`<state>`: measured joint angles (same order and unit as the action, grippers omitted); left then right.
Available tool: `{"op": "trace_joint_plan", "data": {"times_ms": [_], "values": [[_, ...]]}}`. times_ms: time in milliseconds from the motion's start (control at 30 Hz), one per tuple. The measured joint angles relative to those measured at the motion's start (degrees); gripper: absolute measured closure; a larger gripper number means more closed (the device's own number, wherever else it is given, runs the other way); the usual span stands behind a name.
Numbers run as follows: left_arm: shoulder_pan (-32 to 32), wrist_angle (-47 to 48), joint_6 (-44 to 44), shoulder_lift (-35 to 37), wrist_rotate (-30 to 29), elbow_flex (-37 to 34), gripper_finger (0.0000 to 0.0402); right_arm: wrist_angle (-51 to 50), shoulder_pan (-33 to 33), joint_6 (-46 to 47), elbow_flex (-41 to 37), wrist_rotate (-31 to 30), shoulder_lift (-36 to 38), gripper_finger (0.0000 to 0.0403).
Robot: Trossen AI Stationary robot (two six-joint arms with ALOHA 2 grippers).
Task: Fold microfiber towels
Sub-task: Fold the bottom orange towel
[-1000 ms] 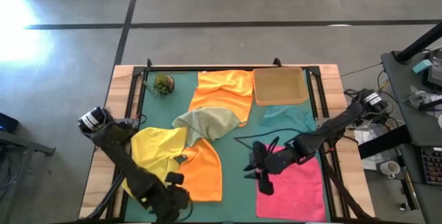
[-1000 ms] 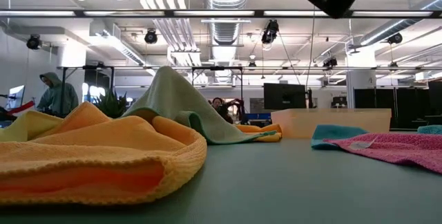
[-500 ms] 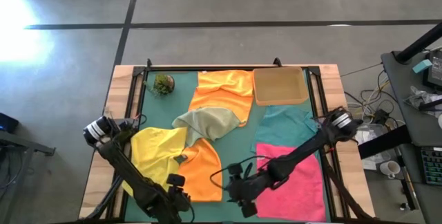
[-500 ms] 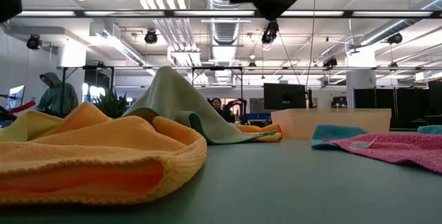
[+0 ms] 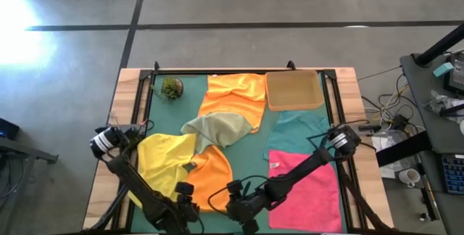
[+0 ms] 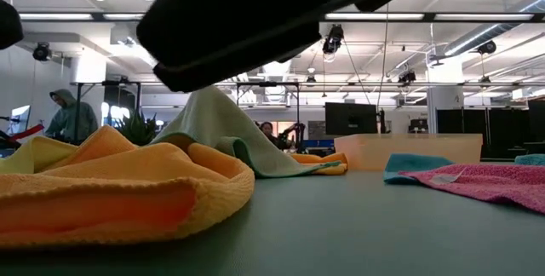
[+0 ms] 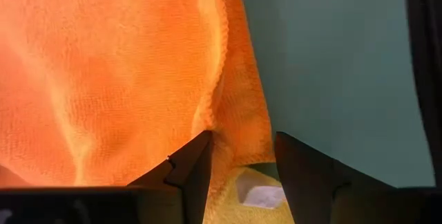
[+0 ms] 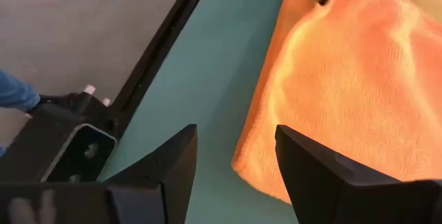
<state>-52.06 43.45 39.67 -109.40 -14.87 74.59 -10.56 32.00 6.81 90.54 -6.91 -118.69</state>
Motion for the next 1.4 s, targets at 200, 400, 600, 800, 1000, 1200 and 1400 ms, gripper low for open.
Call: {"op": "trace_joint_plan", "data": {"times_ms": [200,400,600,800,1000,1200,1400], "values": [[-0.54,0.09,-1.8,0.0,0.02,0.0,0.0258,0.14,-0.81,0.14,-0.43,0.01,-0.27,0.0216],[-0.52,0.04,-3.1,-0.09,-1.36,0.0,0.0258,0.2,-1.6,0.25,-0.81,-0.07,-0.97,0.0216],[-0.26,-0.05,-2.96,-2.11,-1.91,0.0,0.0258,-0.07,-1.67,1.35,-1.11,2.43,-1.93,0.0216],[-0.09,-0.06,-2.5,-3.1,-2.16,0.17,0.0261,0.19,-1.91,1.66,-1.53,2.42,-1.93,0.0216],[0.11,-0.54,-2.52,-3.32,-1.47,0.22,0.0324,0.52,-2.25,1.7,-1.96,4.12,-2.43,0.0216],[0.25,-0.34,-2.52,-3.26,-2.34,0.11,0.0394,1.65,-2.39,1.56,-1.89,4.36,-3.6,0.0216],[0.35,-0.39,-2.46,-3.18,-2.32,0.07,0.0399,2.15,-2.42,1.22,-1.88,4.01,-4.77,0.0216]]}}
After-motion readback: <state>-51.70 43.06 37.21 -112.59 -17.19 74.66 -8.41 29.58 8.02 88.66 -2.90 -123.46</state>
